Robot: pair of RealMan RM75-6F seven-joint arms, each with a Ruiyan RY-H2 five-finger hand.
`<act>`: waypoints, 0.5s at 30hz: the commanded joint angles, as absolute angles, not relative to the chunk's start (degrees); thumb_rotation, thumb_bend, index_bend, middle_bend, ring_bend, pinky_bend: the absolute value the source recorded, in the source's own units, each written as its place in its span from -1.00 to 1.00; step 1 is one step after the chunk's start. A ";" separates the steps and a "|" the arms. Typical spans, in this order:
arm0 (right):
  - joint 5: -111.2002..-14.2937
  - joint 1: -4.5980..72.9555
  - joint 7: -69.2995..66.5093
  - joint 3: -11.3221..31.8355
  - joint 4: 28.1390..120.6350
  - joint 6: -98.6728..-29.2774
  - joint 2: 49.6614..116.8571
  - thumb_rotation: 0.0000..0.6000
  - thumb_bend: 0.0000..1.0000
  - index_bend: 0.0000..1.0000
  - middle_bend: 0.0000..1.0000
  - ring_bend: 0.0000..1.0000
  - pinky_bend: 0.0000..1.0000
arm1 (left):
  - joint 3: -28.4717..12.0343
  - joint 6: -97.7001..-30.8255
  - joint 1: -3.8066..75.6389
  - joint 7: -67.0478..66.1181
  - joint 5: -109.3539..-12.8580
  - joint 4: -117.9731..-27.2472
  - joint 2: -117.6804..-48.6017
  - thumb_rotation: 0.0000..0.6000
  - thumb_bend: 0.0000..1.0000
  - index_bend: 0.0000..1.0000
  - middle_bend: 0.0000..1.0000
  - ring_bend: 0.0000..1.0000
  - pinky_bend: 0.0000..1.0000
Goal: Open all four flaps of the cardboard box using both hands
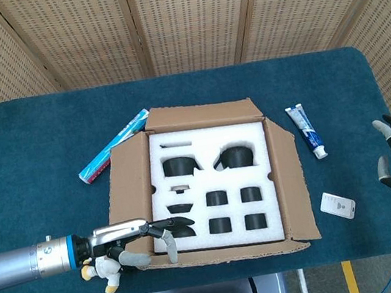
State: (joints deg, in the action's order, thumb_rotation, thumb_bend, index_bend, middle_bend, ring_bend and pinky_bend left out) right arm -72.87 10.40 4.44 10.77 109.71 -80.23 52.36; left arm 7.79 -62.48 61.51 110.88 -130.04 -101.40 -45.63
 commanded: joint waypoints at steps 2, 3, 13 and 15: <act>-72.83 10.27 4.29 10.77 109.71 -80.37 52.33 1.00 0.44 -0.80 -0.90 -1.00 -1.00 | 11.02 -64.75 63.76 112.67 -131.85 -100.42 -46.13 -0.43 -0.76 -0.16 -1.00 -1.00 -1.00; -72.85 10.26 4.27 10.76 109.71 -80.38 52.33 1.00 0.44 -0.80 -0.90 -1.00 -1.00 | 11.39 -64.98 64.05 112.90 -131.90 -100.24 -46.25 -0.44 -0.76 -0.16 -1.00 -1.00 -1.00; -72.76 10.37 4.00 10.86 109.52 -80.16 52.36 1.00 0.44 -0.80 -0.90 -1.00 -1.00 | 14.86 -65.01 65.85 108.13 -127.98 -99.17 -46.43 -0.45 -0.76 -0.18 -1.00 -1.00 -1.00; -72.74 10.39 4.00 10.85 109.48 -80.12 52.41 1.00 0.44 -0.80 -0.90 -1.00 -1.00 | 14.83 -64.42 65.52 105.74 -126.38 -99.66 -46.05 -0.45 -0.76 -0.18 -1.00 -1.00 -1.00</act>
